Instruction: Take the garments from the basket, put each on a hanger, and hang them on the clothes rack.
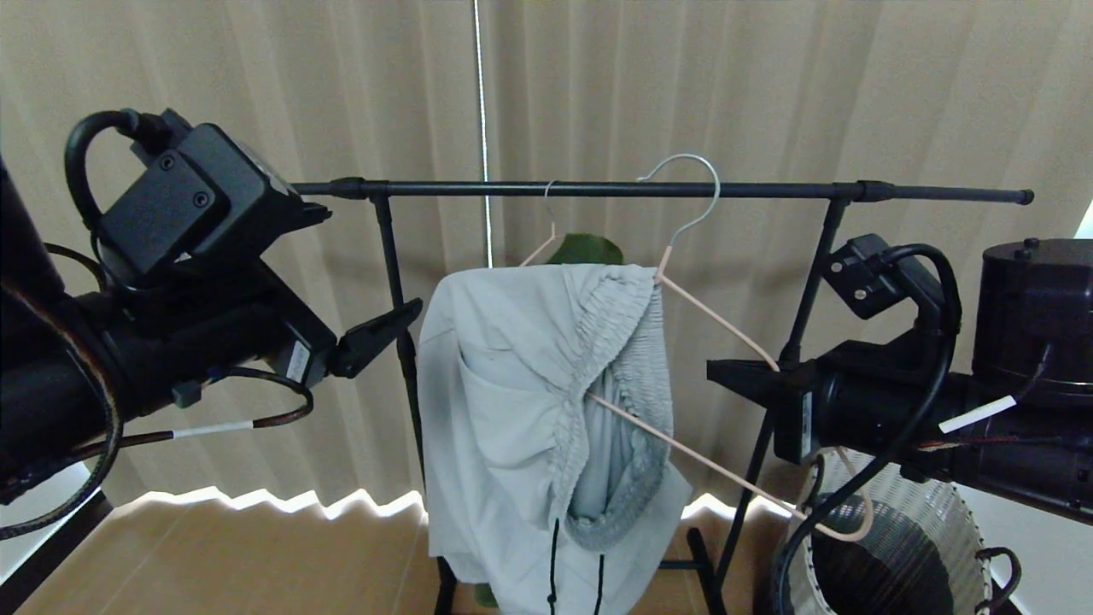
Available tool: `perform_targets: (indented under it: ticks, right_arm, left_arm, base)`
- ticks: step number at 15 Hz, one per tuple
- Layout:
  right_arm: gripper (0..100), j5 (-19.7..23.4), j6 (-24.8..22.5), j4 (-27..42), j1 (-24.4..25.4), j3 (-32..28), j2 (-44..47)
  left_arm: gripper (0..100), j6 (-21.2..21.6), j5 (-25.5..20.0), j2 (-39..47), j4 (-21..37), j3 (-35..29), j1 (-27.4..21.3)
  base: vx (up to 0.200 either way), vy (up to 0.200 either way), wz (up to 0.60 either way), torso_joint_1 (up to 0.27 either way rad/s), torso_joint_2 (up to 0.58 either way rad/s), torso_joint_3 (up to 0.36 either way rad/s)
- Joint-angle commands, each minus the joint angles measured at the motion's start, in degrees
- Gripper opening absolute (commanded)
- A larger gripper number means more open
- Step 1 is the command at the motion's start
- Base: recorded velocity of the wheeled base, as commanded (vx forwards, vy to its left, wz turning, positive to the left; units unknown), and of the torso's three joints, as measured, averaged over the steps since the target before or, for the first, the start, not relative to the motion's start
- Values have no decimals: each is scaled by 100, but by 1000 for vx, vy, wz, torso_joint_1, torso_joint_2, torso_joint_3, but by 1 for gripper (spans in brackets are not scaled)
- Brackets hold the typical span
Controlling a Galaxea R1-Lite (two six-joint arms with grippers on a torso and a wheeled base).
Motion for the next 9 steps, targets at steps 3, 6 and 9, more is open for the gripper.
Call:
perform_targets:
  ticks: [3,6,9]
  right_arm:
    - [0,96,-194,-50,13,9,18]
    - [0,263,-273,-67,40,36,0]
    - [0,289,-273,-67,286,194,-105]
  left_arm:
    - [100,16,-46,337,-10,-272,-32]
    - [100,324,-450,452,-10,-333,-67]
    - [100,543,-643,539,-10,-333,-278]
  base:
    - [0,0,0,0,0,0]
    - [0,0,0,0,0,0]
    - [0,0,0,0,0,0]
